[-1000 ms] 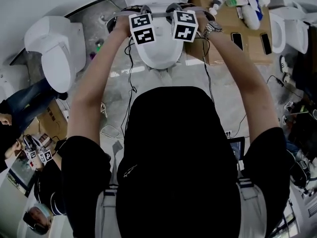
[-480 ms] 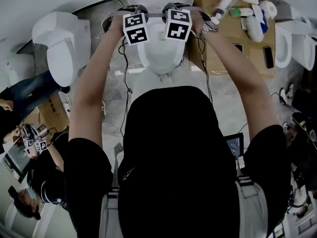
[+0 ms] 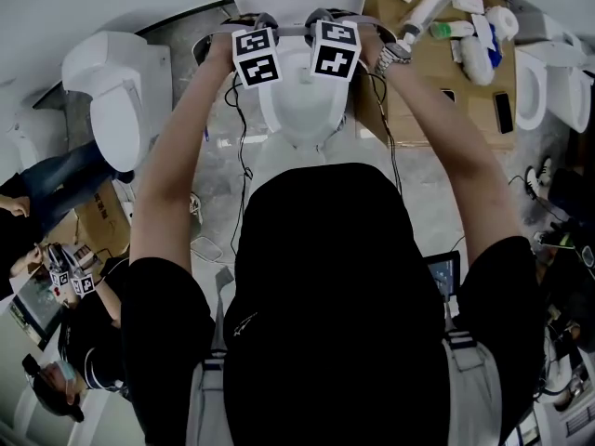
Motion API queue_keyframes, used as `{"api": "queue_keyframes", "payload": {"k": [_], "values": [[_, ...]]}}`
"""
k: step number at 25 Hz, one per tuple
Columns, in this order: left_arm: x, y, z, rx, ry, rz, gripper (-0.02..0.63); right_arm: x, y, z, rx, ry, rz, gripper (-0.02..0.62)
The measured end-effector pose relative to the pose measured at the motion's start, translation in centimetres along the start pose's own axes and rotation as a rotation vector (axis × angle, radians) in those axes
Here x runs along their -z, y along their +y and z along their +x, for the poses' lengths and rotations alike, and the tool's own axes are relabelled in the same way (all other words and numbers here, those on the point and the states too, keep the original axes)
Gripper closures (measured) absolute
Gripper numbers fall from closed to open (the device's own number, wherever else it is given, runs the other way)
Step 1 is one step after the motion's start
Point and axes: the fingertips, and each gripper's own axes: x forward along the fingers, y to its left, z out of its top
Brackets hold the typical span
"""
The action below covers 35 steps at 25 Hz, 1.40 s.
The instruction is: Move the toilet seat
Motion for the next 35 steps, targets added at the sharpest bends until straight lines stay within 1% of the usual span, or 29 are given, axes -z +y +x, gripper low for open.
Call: {"api": "queue_keyframes", "payload": {"k": [6, 10, 12, 16, 21, 25, 29, 35], "values": [[0.0, 1.3, 0.3, 0.009, -0.046, 0.001, 0.508, 0.3, -1.4, 0.3, 0.025, 0.049, 0.026, 0.500], [0.1, 2.7, 0.3, 0.002, -0.039, 0.018, 0.508, 0.3, -2.8, 0.3, 0.071, 0.077, 0.041, 0.502], [0.2, 3.0, 0.3, 0.001, -0.049, 0.019, 0.508, 0.2, -3.1, 0.4, 0.087, 0.087, 0.042, 0.503], [0.1, 3.9, 0.6, 0.007, -0.075, 0.024, 0.508, 0.5, -4.1, 0.5, 0.108, 0.102, 0.047, 0.503], [0.1, 5.3, 1.0, 0.011, -0.075, 0.027, 0.506, 0.6, -5.6, 0.7, 0.129, 0.109, 0.057, 0.505], [0.0, 6.3, 1.4, 0.010, -0.069, 0.017, 0.508, 0.9, -6.6, 0.9, 0.140, 0.112, 0.056, 0.506], [-0.4, 7.4, 2.0, 0.001, -0.069, -0.010, 0.509, 1.6, -7.6, 1.1, 0.145, 0.117, 0.056, 0.506], [-0.1, 8.4, 2.3, -0.018, -0.068, -0.033, 0.511, 1.2, -8.5, 1.1, 0.138, 0.119, 0.060, 0.506]]}}
